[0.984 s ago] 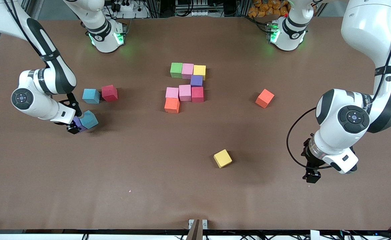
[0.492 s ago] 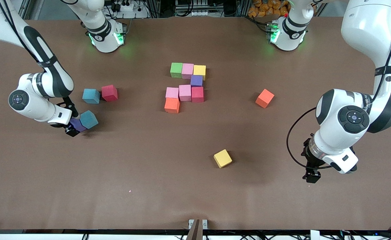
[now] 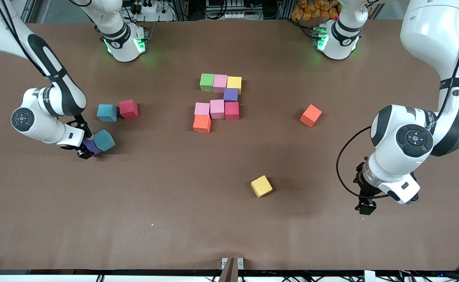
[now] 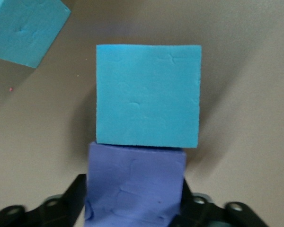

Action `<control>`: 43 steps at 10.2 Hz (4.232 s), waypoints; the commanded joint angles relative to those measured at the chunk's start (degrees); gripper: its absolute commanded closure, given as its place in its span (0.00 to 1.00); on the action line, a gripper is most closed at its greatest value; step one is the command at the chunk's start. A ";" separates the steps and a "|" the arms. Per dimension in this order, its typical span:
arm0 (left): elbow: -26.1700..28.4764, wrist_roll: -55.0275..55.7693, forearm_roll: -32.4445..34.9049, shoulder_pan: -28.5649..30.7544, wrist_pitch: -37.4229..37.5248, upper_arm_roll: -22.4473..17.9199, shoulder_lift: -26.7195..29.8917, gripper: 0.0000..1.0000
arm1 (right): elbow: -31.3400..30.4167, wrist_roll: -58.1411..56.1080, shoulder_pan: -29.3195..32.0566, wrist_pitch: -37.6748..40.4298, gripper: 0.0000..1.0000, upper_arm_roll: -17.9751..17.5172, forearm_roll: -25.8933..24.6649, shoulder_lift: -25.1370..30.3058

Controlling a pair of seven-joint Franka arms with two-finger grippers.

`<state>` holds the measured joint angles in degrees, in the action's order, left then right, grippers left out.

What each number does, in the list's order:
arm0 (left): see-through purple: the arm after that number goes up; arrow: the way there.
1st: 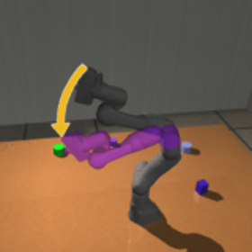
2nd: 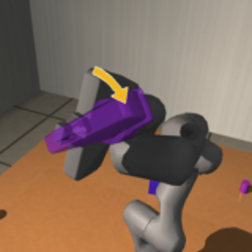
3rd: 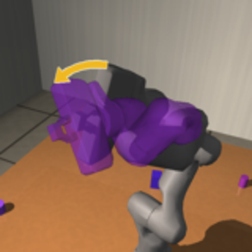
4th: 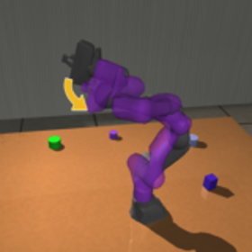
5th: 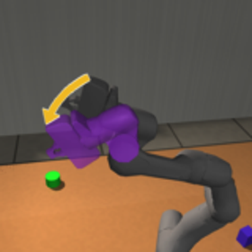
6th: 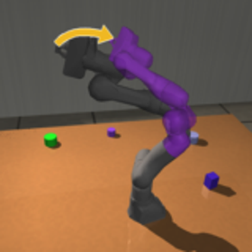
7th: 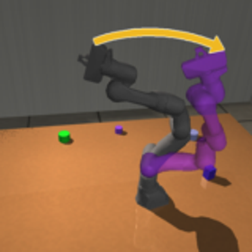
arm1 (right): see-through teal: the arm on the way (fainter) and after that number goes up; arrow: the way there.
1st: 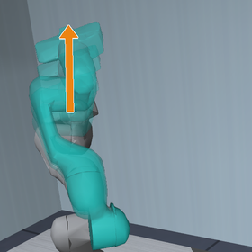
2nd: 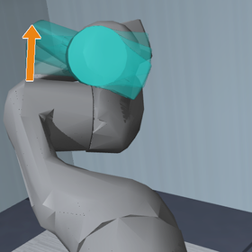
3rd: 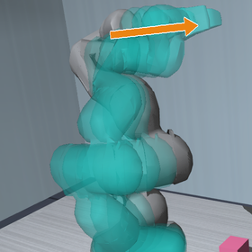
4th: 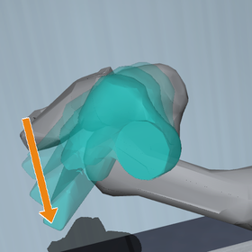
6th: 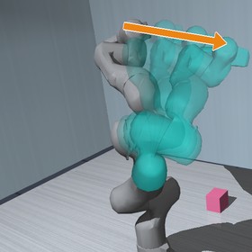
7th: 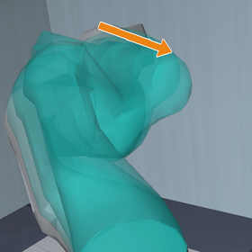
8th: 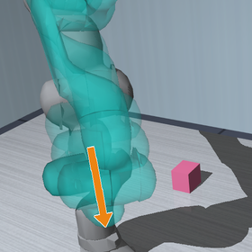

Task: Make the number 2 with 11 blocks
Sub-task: 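Grasp and lift the purple cube with the right gripper, then carry the purple cube to the shape while the left gripper reaches yellow, then release the purple cube while the left gripper grasps the yellow cube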

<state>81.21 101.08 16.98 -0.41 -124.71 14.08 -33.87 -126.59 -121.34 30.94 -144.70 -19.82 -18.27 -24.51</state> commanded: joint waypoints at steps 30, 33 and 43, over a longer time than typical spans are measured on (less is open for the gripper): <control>-1.67 22.02 -1.33 -6.54 -18.99 -2.66 -9.82 0.00 | 22.35 168.62 -57.82 6.98 0.78 9.45 15.99 -10.46; -2.02 32.75 -2.81 -6.71 -18.99 -1.87 -9.90 0.00 | 22.26 168.54 -58.09 6.89 0.78 9.45 15.90 -11.52; -2.02 48.23 -15.47 -14.97 -19.08 -0.73 -13.50 0.00 | 21.38 165.38 -58.45 9.87 0.77 9.27 15.55 -10.56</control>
<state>79.52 147.47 3.64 -14.73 -143.75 13.56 -46.70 -105.11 45.31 -26.99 -136.63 -10.90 -2.49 -35.13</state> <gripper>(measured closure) 0.000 0.419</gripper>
